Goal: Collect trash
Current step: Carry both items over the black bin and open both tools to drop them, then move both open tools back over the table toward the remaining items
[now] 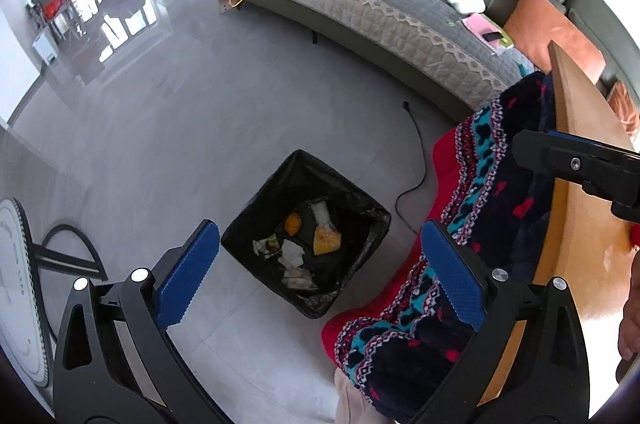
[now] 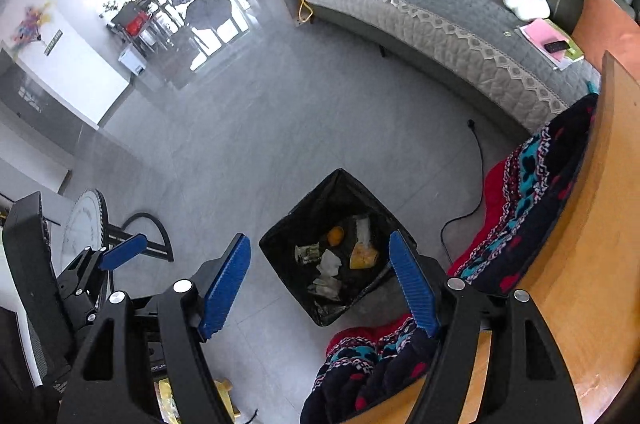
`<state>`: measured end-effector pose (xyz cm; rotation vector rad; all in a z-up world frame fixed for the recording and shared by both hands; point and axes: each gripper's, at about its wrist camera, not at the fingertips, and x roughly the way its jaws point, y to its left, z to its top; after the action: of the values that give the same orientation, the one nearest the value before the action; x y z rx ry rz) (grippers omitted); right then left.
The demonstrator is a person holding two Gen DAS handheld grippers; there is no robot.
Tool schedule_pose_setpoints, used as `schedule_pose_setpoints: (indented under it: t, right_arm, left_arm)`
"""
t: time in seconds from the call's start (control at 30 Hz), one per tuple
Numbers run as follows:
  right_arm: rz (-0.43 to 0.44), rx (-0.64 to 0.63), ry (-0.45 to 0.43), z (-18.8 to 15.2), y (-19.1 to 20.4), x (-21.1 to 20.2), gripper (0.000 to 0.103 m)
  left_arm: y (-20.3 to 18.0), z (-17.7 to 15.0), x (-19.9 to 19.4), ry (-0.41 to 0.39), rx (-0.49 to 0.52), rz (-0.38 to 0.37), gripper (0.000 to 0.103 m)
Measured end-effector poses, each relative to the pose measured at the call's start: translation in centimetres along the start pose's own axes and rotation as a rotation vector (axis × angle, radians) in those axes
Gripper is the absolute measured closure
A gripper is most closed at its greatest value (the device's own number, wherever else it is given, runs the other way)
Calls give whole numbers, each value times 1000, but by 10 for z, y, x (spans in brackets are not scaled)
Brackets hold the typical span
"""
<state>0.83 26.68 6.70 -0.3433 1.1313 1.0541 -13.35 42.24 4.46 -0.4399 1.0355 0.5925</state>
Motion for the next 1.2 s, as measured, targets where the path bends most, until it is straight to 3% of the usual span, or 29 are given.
schedule_pose_setpoints:
  t: [0.6, 1.2]
  right_arm:
    - [-85, 173, -133, -54, -101, -98, 30]
    - [-346, 503, -210, -148, -268, -182, 30]
  left_arm:
    - [-130, 0, -35, -56, 213, -120, 5]
    - [-306, -17, -37, -24, 478, -253, 5]
